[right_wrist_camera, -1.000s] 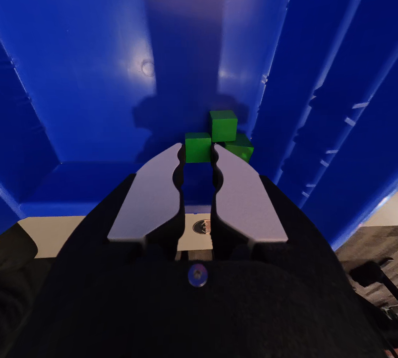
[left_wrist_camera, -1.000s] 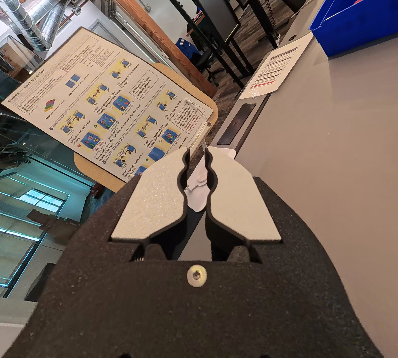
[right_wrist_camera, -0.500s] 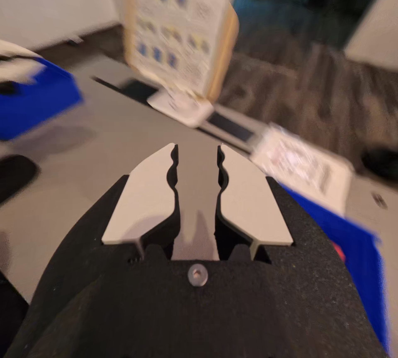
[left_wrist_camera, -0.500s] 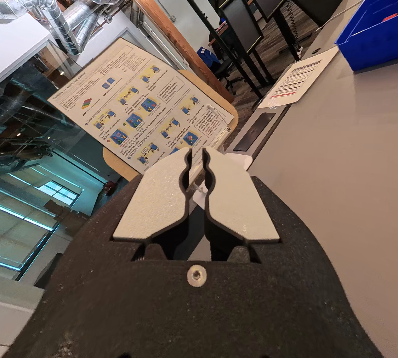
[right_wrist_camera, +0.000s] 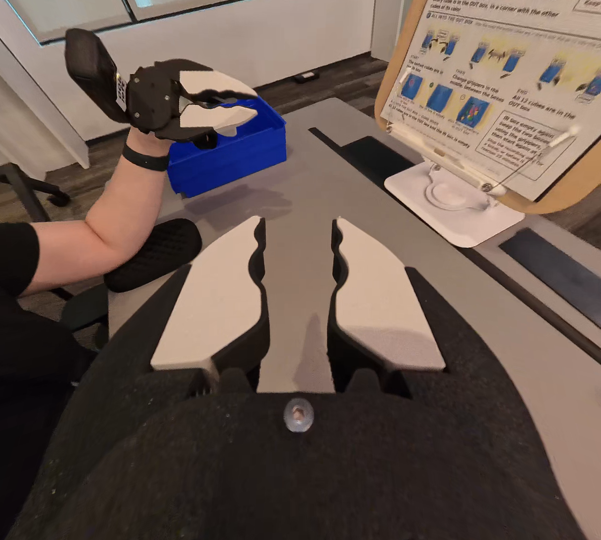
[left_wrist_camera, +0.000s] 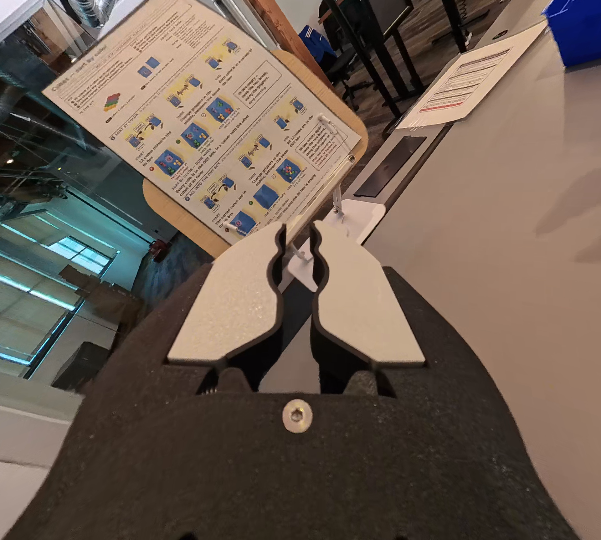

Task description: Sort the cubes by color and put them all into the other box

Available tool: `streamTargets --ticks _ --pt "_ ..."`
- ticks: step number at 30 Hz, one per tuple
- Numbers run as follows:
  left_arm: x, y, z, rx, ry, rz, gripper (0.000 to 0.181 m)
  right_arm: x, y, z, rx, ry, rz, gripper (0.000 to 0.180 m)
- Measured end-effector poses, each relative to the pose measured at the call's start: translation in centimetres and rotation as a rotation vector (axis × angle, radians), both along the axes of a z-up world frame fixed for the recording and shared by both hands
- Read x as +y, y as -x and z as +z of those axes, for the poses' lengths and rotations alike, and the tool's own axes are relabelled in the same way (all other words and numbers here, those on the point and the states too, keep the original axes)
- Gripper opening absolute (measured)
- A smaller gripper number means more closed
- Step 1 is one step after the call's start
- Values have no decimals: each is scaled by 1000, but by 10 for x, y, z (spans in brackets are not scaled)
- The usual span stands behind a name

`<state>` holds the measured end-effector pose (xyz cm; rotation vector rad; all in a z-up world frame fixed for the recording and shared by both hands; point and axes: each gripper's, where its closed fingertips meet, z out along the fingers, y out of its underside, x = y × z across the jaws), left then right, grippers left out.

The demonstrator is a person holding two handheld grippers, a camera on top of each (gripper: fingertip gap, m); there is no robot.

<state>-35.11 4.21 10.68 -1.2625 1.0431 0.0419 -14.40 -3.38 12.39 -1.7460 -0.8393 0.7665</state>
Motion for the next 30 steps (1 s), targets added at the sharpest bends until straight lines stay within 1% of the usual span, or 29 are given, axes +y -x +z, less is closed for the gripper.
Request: streamTargets --ticks 2,4,6,7,9,10,14,16,19,23,28,30 --pt "-2 20 11 5 -30 69 18 4 0 -3 19 18 18 38" --pt "-7 53 27 6 -74 169 21 8 -3 -8 13 27 15 38" --pt "-10 100 33 95 -106 310 21 11 -9 -14 -8 42 3 39" --pt "-9 127 27 160 -93 369 21 12 -12 -16 -12 49 -6 39" --pt "-6 179 -1 295 20 433 22 16 -16 -15 1 54 -18 39" --pt "-4 201 -21 349 103 429 23 17 -17 -14 10 63 -17 39" --pt "-11 256 -105 505 412 295 21 20 -20 -16 13 86 -15 39" --pt "-11 278 -133 558 486 281 23 16 -17 -17 12 97 15 39" --pt "-7 296 -168 593 597 274 24 4 -10 -14 67 118 97 38" --pt "-1 307 -198 678 639 255 24 3 -13 -18 78 143 104 38" --pt "0 305 -213 683 692 238 31 4 -19 -20 99 169 97 38" --pt "1 305 -219 684 716 244 37 6 -20 -21 98 173 91 38"
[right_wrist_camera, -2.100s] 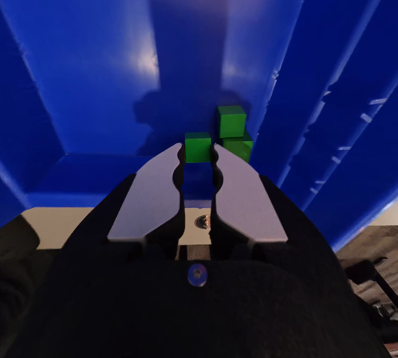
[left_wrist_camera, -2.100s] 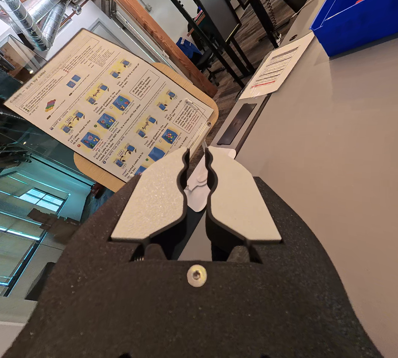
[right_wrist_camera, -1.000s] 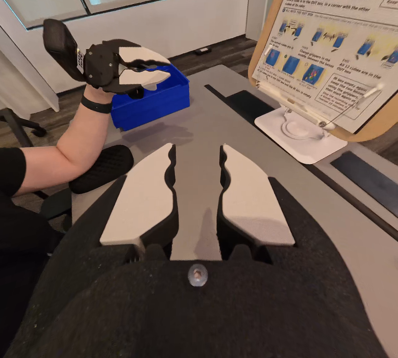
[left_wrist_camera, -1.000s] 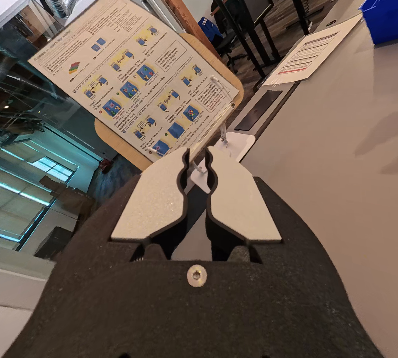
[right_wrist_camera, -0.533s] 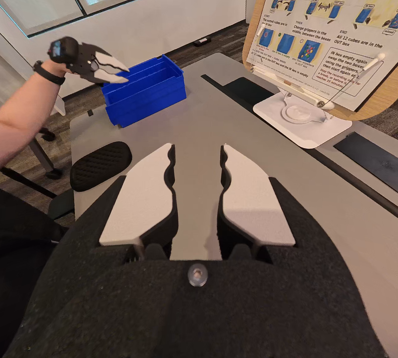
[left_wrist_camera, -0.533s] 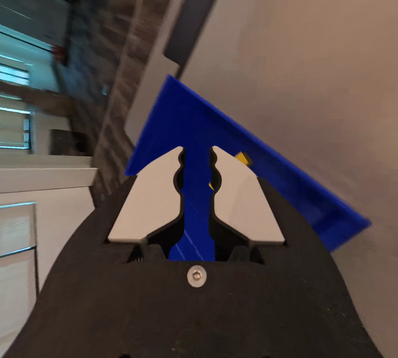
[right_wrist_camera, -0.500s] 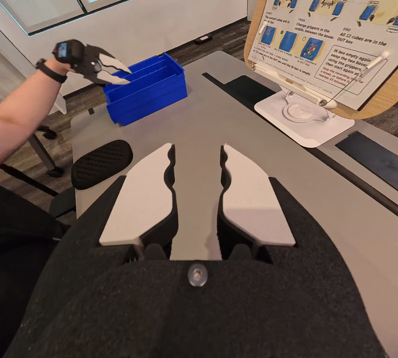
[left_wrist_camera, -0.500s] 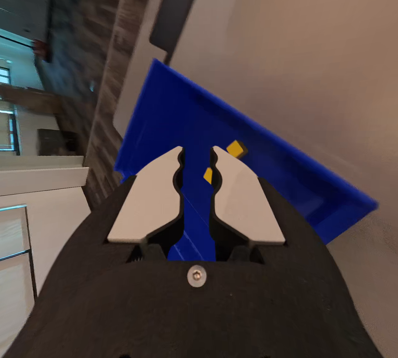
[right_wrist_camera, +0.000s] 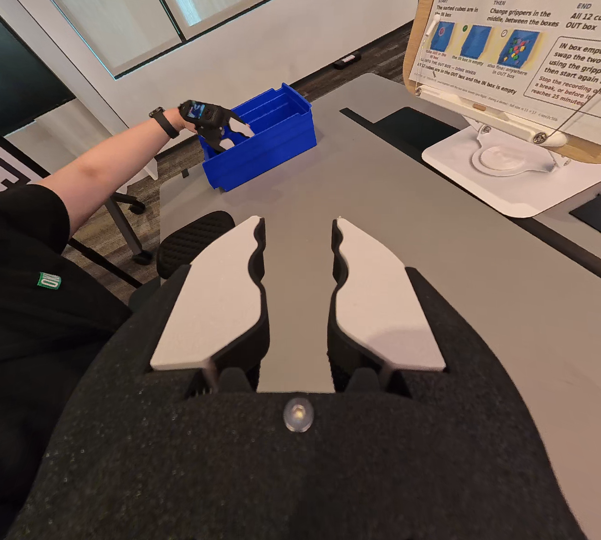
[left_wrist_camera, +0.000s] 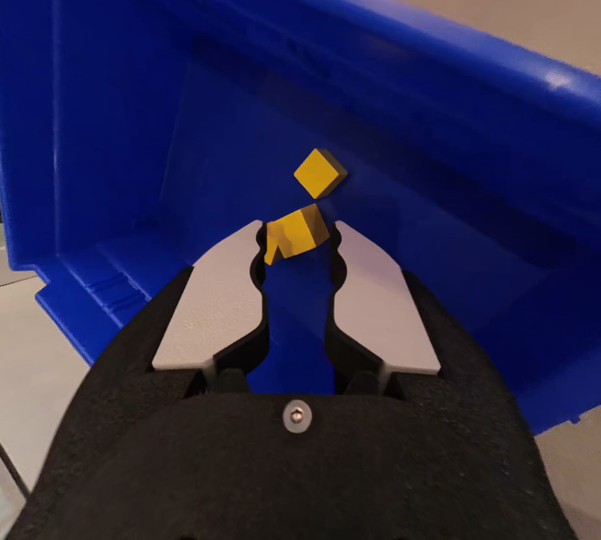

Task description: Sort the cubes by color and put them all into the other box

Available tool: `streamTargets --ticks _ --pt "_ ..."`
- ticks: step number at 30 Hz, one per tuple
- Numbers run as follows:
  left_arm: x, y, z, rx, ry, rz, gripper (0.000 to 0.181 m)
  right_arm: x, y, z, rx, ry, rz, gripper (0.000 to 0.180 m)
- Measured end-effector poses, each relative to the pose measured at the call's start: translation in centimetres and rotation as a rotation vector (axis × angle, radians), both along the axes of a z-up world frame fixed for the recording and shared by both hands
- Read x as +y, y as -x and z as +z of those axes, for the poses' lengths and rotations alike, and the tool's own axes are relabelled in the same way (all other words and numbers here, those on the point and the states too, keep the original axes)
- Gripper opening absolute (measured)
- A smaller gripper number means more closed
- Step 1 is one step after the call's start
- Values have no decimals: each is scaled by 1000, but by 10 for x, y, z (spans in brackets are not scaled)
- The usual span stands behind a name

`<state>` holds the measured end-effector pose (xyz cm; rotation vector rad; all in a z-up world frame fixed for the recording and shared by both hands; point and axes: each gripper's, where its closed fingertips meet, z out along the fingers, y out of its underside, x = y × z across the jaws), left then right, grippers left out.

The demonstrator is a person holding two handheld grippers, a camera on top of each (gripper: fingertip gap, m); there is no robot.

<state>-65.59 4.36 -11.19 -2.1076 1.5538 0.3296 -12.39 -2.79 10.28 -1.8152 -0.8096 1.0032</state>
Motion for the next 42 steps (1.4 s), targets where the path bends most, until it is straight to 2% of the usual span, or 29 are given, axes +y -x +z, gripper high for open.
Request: streamTargets --ticks 3,16,23,29,42 --pt "2 2 -9 -1 51 40 46 2 0 -3 -14 8 -5 38" --pt "14 11 -17 -69 55 122 34 7 5 -16 -78 37 4 38" --pt "18 12 -17 -68 48 162 35 6 9 -19 -89 46 16 37" --pt "21 16 -18 -61 139 259 42 3 10 -20 -102 48 26 37" --pt "23 16 -19 150 194 201 32 -5 5 -18 -103 40 39 36"
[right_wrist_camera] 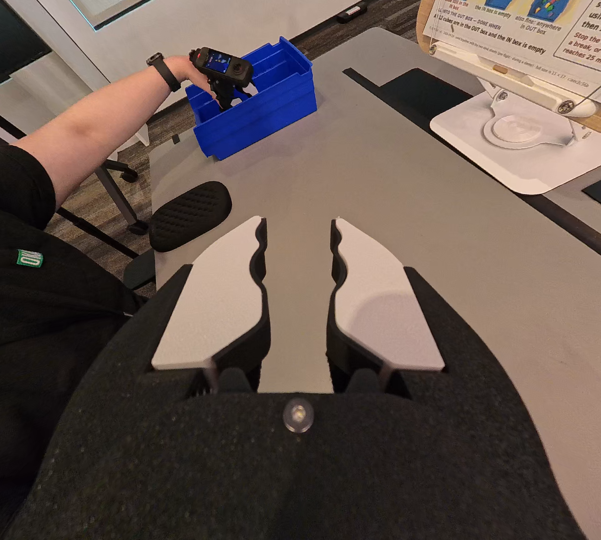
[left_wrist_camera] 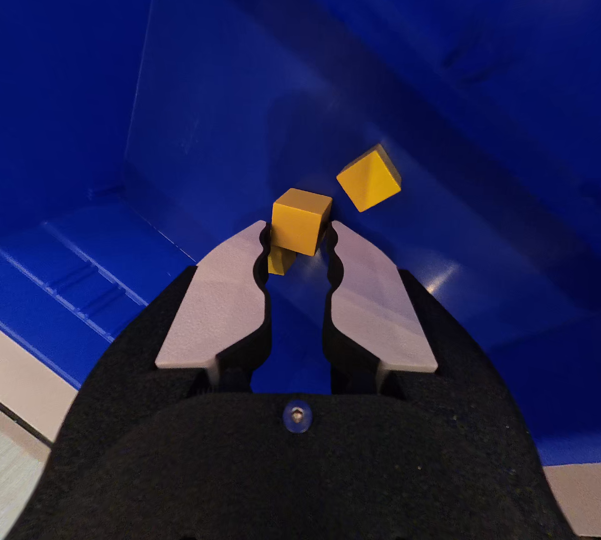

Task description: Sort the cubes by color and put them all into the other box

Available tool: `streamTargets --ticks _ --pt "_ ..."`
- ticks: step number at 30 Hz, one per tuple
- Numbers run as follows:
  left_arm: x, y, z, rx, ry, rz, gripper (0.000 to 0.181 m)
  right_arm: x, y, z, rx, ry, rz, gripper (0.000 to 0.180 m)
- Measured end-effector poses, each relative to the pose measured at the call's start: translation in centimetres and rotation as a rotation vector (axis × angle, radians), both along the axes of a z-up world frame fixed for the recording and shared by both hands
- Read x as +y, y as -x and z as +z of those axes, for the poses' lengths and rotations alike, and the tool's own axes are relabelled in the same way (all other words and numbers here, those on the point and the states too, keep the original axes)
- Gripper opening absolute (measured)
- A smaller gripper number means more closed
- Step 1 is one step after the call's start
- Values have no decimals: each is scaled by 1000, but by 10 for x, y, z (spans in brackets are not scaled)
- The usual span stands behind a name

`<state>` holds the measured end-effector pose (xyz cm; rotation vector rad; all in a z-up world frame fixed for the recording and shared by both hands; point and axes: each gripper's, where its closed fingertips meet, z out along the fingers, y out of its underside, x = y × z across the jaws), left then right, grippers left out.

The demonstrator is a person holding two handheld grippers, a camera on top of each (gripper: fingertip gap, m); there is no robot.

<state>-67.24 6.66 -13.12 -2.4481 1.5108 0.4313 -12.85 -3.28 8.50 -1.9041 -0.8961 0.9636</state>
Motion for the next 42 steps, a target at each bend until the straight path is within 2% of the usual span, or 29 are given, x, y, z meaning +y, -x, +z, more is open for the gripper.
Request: streamTargets --ticks 6,10,14,17,21,24,28,33,38,42 --pt "3 -2 6 23 -34 -41 29 -5 0 -2 -18 -4 19 36" --pt "9 -6 31 -38 -147 -41 28 -3 0 -4 -24 0 22 36" --pt "10 -13 73 -136 -300 -48 28 0 4 -7 -18 14 24 36" --pt "11 -30 119 -245 -486 -70 28 6 16 -5 12 23 23 36" --pt "1 -86 183 -433 -727 -119 28 21 50 0 56 22 -25 38" --pt "-17 -148 209 -540 -857 -181 27 29 88 4 53 -54 -80 39" --pt "-39 -235 211 -519 -998 -326 27 18 145 0 71 -115 -53 41" --pt "-61 -322 184 -548 -970 -483 27 24 170 -14 14 -218 -152 50" --pt "-66 -360 175 -587 -949 -530 27 30 173 -39 -69 -152 -175 60" --pt "-69 -375 172 -576 -943 -571 27 37 173 -52 -100 -115 -188 53"
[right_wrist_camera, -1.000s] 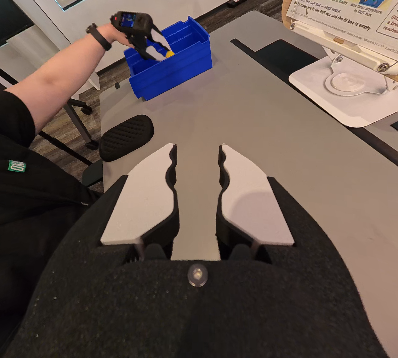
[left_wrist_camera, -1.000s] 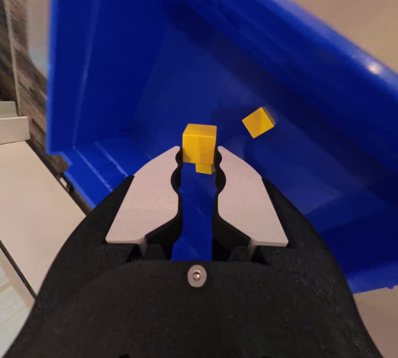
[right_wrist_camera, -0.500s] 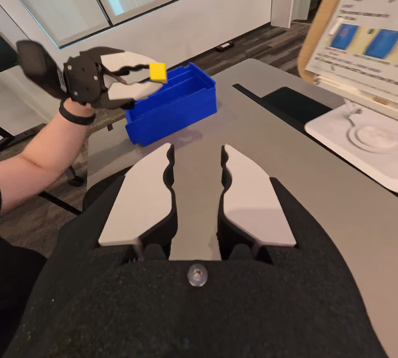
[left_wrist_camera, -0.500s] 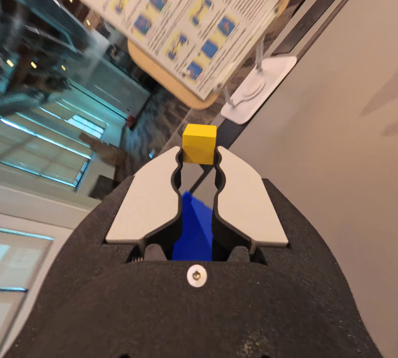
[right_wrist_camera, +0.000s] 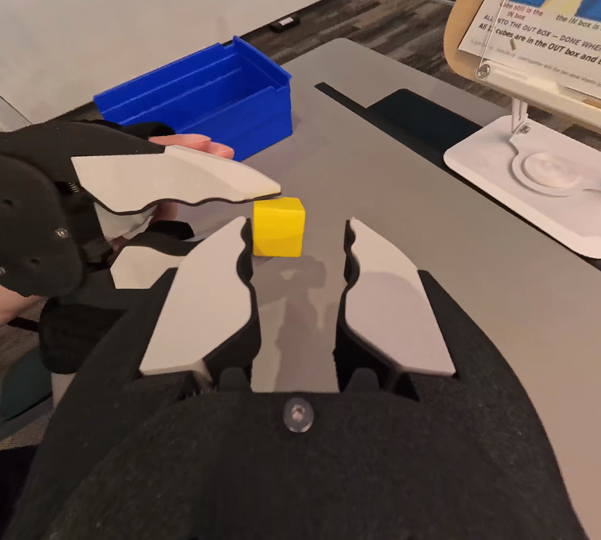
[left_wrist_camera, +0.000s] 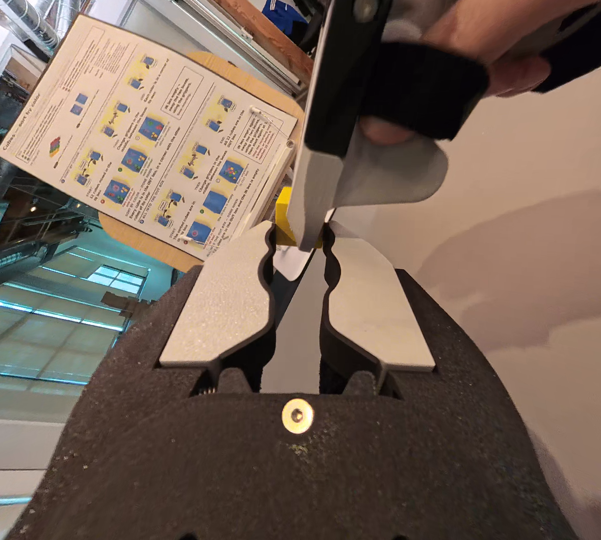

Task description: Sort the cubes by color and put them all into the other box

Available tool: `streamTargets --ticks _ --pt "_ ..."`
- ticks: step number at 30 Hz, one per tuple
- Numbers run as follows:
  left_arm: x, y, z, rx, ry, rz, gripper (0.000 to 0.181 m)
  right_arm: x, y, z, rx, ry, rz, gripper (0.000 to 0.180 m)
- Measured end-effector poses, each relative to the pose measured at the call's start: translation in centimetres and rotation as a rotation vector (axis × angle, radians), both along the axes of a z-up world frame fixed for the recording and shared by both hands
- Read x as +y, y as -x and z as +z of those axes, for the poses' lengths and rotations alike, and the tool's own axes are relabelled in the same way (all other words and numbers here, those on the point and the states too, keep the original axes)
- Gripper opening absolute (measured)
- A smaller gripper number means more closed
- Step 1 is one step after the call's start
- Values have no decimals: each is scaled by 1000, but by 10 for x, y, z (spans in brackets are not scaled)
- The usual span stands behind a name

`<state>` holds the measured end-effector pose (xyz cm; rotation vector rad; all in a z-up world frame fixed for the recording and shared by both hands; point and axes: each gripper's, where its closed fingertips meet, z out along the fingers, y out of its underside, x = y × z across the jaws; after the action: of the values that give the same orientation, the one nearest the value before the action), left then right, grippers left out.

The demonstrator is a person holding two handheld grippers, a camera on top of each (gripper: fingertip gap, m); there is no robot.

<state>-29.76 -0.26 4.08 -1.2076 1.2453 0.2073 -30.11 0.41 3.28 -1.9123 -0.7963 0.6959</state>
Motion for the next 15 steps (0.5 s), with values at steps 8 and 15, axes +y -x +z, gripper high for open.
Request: streamTargets --ticks 8,15 --pt "2 -3 -9 -31 27 26 33 3 -13 -5 -19 63 68 28" --pt "0 -1 -49 -321 342 -40 24 -11 -145 40 -85 119 15 28"
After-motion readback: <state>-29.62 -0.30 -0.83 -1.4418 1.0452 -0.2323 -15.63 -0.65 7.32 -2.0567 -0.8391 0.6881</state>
